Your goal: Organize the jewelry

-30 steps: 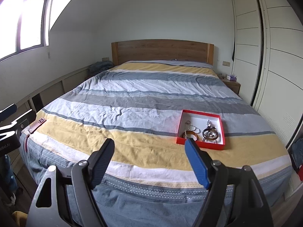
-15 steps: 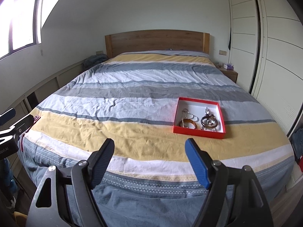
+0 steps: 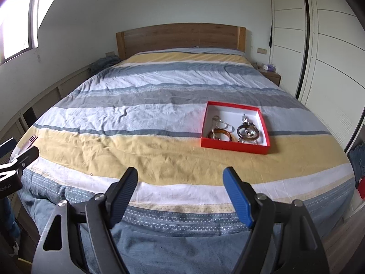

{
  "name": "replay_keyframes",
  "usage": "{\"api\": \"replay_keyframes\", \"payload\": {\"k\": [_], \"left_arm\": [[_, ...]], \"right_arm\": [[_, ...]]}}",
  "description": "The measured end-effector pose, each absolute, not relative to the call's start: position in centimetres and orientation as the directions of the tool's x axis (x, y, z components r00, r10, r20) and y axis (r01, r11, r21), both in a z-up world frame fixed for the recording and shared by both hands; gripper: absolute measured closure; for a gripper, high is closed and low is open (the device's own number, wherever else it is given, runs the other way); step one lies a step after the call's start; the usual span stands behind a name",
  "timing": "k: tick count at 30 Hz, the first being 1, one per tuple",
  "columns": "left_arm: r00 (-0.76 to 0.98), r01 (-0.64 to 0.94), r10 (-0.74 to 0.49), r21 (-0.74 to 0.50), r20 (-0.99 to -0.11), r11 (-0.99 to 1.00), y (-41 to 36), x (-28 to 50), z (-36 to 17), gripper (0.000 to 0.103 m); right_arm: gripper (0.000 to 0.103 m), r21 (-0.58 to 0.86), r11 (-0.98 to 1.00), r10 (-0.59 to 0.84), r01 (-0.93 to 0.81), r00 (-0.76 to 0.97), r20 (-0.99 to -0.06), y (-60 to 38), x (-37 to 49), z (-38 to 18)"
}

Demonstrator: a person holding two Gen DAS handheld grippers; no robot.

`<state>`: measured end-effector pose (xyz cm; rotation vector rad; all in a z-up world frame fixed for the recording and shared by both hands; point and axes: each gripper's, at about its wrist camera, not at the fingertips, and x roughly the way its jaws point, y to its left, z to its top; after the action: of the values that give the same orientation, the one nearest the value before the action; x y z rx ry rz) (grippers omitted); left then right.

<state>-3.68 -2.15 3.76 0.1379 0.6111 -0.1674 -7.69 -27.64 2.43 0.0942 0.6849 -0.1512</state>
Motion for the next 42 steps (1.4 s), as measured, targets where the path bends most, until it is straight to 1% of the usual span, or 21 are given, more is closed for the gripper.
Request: {"api": "replay_keyframes", "payload": {"k": [12,42], "left_arm": [[0.754,0.216,-0.118,0.075,-0.646,0.973,-3.2,-1.8,0.8,0.000],[0.663,0.223,-0.107,0.059,-0.741,0.973,-3.7,2.1,-4.1,0.000]], "right_arm": [[0.027,0.046,0.977,-0.120,0.206,0.722,-0.681,-28.9,-6.4,-0.2],[0.027,0.050,0.972,-0.110,0.229,0.633,-0.767,-30.2,-3.1,-4.8]]}}
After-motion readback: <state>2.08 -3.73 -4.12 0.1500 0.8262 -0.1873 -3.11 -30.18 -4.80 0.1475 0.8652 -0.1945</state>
